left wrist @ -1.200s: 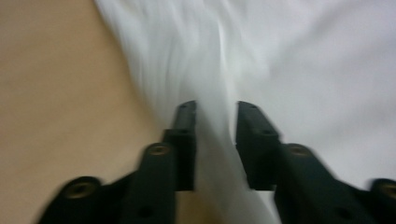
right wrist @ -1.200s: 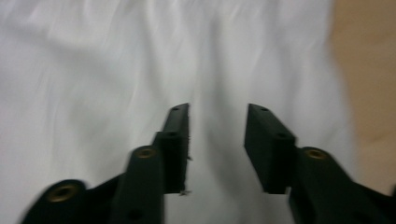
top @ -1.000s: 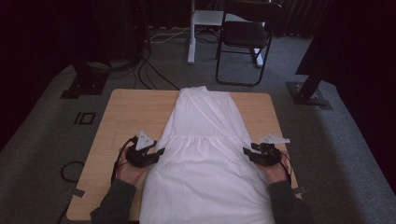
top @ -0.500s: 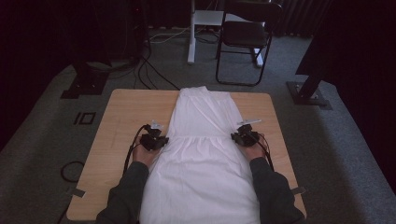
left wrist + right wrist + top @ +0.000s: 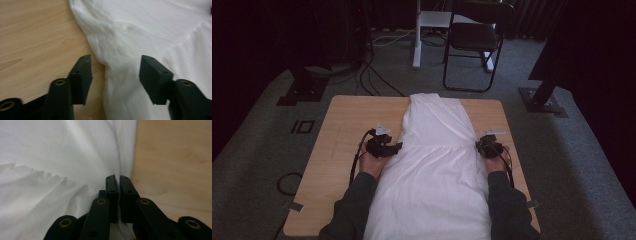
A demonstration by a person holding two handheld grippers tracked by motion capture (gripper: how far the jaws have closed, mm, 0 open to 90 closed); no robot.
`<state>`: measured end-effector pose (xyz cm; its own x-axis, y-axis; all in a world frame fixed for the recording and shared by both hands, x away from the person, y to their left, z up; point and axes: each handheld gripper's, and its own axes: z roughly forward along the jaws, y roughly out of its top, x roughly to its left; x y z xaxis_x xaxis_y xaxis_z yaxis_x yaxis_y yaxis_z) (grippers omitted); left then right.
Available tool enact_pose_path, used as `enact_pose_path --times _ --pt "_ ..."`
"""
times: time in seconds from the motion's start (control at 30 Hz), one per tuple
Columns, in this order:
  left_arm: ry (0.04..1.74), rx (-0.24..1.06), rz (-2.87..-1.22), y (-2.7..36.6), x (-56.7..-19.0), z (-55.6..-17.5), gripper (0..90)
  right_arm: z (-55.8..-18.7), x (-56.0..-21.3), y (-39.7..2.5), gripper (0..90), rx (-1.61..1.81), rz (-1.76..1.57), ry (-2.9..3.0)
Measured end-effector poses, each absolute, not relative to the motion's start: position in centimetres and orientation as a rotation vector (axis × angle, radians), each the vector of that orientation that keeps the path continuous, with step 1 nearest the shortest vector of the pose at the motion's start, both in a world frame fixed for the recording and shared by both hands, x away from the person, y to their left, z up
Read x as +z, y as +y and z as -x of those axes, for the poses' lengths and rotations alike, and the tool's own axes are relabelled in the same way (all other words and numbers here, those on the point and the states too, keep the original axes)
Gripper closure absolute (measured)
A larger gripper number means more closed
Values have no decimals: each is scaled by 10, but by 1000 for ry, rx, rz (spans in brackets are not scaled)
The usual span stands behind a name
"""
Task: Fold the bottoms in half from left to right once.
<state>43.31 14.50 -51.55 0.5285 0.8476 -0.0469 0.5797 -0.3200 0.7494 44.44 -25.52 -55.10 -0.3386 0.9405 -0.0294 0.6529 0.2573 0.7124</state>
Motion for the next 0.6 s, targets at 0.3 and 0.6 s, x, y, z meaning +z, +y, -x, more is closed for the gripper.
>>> enact_pose_path --times 0.3,0.6 --pt "1163 425 -2162 124 -543 -462 636 -446 -555 -258 855 900 -1482 2083" --pt "1147 428 -2113 165 -543 -421 877 -412 -556 -257 856 965 -1452 2150"
